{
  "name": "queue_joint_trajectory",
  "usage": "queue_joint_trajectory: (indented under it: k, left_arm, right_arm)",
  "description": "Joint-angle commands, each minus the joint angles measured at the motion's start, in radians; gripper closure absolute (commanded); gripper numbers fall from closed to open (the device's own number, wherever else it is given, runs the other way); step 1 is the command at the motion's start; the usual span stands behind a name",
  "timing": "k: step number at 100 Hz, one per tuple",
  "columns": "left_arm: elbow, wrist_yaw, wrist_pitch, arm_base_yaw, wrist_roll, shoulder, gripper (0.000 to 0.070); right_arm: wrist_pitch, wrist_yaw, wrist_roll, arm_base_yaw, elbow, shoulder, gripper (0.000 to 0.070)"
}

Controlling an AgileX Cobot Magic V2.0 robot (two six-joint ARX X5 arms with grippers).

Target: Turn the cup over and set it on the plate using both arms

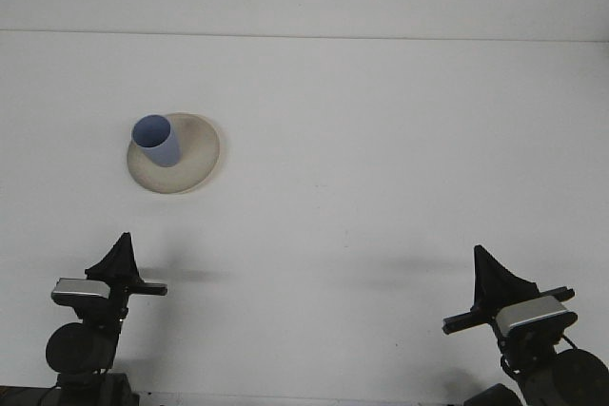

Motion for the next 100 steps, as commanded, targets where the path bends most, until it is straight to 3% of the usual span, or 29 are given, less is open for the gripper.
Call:
queue_joint_trajectory:
  k: [1, 61, 73, 84, 100]
  left_arm:
    - [-0.019, -0.003, 0.012, 0.0, -0.009, -0.001, 0.0687]
    - [-0.019, -0.003, 0.011, 0.0, -0.009, -0.001, 0.0687]
    - [-0.019, -0.003, 0.012, 0.0, -0.009, -0.001, 0.0687]
    - [-0.019, -0.003, 0.012, 0.0, -0.009, -0.001, 0.0687]
    - [-0.019, -0.003, 0.011, 0.0, -0.009, -0.001, 0.0687]
  right_arm:
    - [0.01, 0.0, 0.002, 0.003, 0.003, -0.002, 0.07]
    - [0.009, 0.002, -0.005, 0.002, 0.002, -0.002, 0.07]
    - [0.021, 0.001, -0.112, -0.042, -0.005, -0.004, 0.07]
    - [0.112, -0.004, -0.162, -0.169, -0.069, -0.025, 0.07]
    - [0.232, -0.091, -0.206, -0.347, -0.231, -0.108, 0.07]
